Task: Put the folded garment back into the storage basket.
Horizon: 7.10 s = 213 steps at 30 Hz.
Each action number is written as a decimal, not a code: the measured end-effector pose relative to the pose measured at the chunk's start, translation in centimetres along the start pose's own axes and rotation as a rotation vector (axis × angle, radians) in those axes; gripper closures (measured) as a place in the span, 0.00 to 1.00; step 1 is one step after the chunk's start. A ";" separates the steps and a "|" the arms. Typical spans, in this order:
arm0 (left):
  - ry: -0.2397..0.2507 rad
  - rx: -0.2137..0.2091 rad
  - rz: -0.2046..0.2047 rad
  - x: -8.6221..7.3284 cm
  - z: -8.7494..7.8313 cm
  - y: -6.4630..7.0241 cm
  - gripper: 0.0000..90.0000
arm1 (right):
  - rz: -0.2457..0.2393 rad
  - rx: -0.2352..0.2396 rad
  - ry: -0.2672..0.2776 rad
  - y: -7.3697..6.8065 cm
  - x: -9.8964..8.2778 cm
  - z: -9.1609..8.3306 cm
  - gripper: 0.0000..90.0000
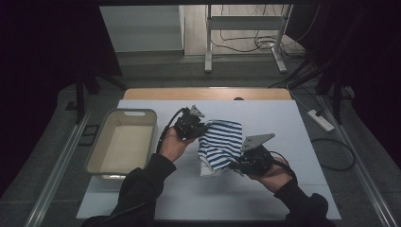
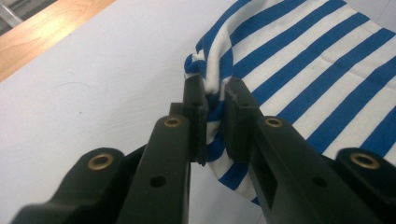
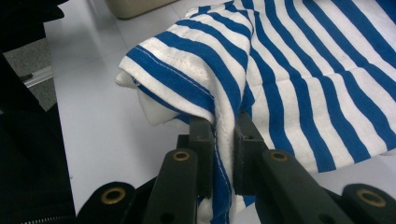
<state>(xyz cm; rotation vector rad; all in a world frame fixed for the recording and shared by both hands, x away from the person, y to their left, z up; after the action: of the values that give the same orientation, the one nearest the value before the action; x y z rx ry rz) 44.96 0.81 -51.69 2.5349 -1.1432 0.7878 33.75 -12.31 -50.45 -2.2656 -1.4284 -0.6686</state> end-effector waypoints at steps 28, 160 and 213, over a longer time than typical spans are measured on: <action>0.003 0.006 -0.052 -2.4 -3.8 -2.9 0.90 | -0.015 0.076 0.062 -2.4 4.6 1.2 0.90; -0.031 0.201 -0.295 -16.4 -14.3 -17.8 0.90 | -0.092 0.224 0.129 -12.0 22.4 14.4 0.89; -0.130 0.240 -0.340 -19.8 -10.9 -19.7 0.87 | -0.124 0.114 0.033 -12.4 21.3 20.4 0.85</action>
<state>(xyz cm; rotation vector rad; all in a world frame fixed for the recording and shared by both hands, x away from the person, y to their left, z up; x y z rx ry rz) 44.84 30.67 -54.12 2.9066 -0.6502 0.7162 34.24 19.53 -54.02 -2.0837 -1.5596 -0.6419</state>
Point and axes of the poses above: each handheld gripper's, and its own axes: z roughly forward along the jaws, x roughly out of its top, y roughly to its right, the point moved 10 cm from there along z, roughly forward along the jaws, and after that the axes turned 10 degrees about -y, right-handed, at the moved point
